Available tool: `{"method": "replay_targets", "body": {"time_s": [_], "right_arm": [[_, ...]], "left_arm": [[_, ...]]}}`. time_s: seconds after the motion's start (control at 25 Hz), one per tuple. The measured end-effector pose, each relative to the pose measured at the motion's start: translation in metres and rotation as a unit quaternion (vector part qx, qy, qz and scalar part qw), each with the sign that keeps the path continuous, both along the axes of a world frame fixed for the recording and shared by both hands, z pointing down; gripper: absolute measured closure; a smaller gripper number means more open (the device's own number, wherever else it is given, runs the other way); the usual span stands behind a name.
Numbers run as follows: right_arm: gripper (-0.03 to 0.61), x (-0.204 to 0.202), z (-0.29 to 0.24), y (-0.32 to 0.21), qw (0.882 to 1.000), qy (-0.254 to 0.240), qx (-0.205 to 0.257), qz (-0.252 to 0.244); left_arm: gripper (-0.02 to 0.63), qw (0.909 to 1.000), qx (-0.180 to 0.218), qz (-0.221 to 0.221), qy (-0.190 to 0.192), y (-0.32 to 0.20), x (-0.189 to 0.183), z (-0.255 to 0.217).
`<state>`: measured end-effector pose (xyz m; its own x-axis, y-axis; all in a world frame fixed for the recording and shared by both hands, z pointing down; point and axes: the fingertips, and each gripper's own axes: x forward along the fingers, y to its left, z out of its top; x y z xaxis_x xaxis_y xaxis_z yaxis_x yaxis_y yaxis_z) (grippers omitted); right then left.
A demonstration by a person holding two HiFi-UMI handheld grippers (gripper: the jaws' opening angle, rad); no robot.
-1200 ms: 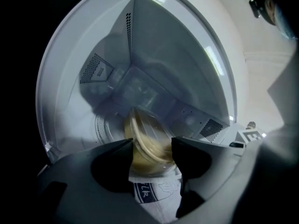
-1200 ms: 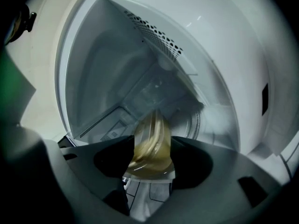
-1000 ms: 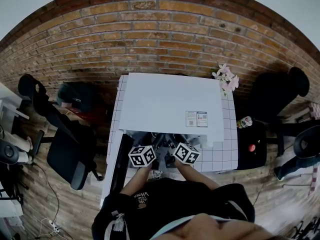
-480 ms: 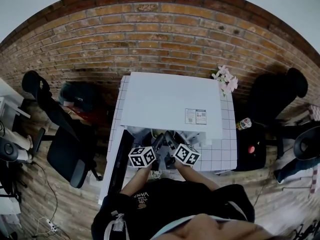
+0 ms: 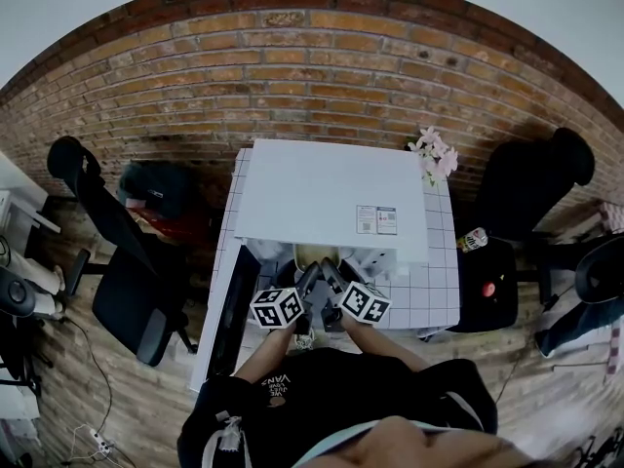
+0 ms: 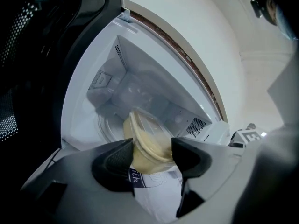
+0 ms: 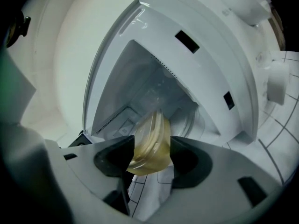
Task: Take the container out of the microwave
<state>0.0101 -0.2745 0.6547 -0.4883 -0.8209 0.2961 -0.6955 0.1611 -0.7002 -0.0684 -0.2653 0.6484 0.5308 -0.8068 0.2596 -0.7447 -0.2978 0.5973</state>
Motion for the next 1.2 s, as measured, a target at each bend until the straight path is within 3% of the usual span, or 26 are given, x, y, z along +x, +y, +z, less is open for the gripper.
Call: {"method": "replay_targets", "body": {"time_s": [1.2], "right_arm": [[0.348, 0.026, -0.009, 0.072, 0.999, -0.014, 0.009, -0.044]], "left_arm": [[0.354, 0.9991, 0.011, -0.041, -0.009, 0.078, 0.025, -0.013]]}}
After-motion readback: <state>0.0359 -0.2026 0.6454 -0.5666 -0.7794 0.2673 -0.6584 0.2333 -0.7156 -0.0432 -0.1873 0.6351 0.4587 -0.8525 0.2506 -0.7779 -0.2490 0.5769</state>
